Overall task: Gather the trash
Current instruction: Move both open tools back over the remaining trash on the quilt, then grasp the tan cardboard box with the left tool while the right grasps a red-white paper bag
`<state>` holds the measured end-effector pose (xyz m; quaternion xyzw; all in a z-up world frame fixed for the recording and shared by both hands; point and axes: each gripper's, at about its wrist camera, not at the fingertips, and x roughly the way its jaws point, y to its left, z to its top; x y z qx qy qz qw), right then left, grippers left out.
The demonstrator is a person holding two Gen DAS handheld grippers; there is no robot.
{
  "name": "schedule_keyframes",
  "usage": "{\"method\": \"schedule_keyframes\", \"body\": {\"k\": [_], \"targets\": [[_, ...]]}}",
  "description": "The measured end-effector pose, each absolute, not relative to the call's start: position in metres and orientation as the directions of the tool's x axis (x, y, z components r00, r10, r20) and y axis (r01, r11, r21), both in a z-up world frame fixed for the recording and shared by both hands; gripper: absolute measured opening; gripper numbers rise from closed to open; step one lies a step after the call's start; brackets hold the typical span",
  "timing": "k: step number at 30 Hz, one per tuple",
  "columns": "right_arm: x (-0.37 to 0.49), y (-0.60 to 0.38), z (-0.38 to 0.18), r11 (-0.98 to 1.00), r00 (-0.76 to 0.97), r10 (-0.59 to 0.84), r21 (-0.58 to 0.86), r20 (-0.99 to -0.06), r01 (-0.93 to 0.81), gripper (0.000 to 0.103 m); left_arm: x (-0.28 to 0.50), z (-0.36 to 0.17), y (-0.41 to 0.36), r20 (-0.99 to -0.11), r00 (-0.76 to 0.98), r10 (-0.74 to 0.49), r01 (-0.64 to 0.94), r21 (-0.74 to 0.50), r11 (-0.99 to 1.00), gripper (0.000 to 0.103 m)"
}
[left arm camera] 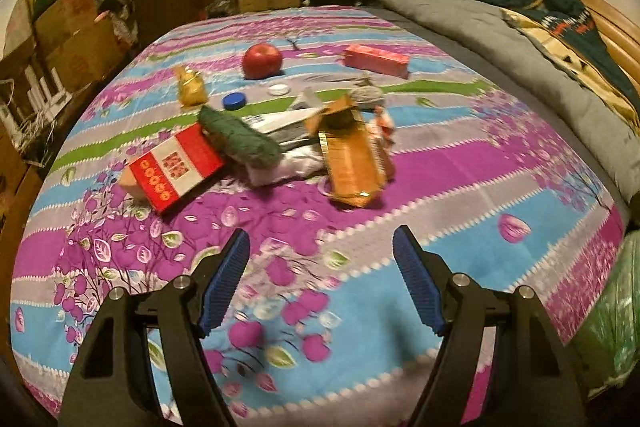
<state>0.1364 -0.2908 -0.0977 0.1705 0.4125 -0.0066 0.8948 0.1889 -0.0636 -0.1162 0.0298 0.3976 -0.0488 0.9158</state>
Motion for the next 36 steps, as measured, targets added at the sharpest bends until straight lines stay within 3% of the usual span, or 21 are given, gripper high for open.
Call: {"method": "schedule_keyframes", "body": {"k": [5,13,16,17,18,21,30,34,36], "targets": [[0.165,-0.281,-0.116,0.929,0.628,0.172,0.338,-0.759,0.154,0.033,0.213,-0.115,-0.057,-0.723,0.688,-0.062,0.087,-0.003,0.996,0.071],[0.17,-0.284,-0.135,0.913,0.598,0.183,0.36,-0.78,0.191,0.033,0.25,-0.126,-0.1,-0.727,0.676,-0.123,0.184,0.004,0.983,0.069],[0.169,-0.291,-0.141,0.904,0.589,0.182,0.369,-0.787,0.214,0.033,0.265,-0.137,-0.113,-0.739,0.661,-0.13,0.205,0.011,0.979,0.053],[0.169,-0.291,-0.142,0.903,0.588,0.183,0.372,-0.788,0.217,0.033,0.272,-0.145,-0.116,-0.759,0.637,-0.131,0.217,0.013,0.976,0.031],[0.17,-0.291,-0.144,0.902,0.586,0.186,0.373,-0.789,0.216,0.033,0.277,-0.153,-0.115,-0.783,0.605,-0.146,0.23,-0.003,0.973,0.016],[0.173,-0.285,-0.143,0.91,0.587,0.191,0.366,-0.787,0.195,0.033,0.272,-0.151,-0.098,-0.768,0.614,-0.18,0.204,-0.066,0.977,0.008],[0.225,-0.229,-0.15,0.925,0.579,0.299,0.379,-0.759,0.018,0.033,0.195,-0.117,-0.026,-0.75,0.65,-0.126,0.081,-0.096,0.992,0.008],[0.267,-0.182,-0.162,0.93,0.552,0.348,0.354,-0.758,-0.1,0.053,0.167,-0.102,-0.016,-0.727,0.68,-0.097,0.07,-0.067,0.995,0.008],[0.289,-0.163,-0.172,0.939,0.543,0.331,0.328,-0.771,-0.107,0.054,0.161,-0.097,-0.016,-0.713,0.696,-0.086,0.078,-0.043,0.996,0.008]]}}
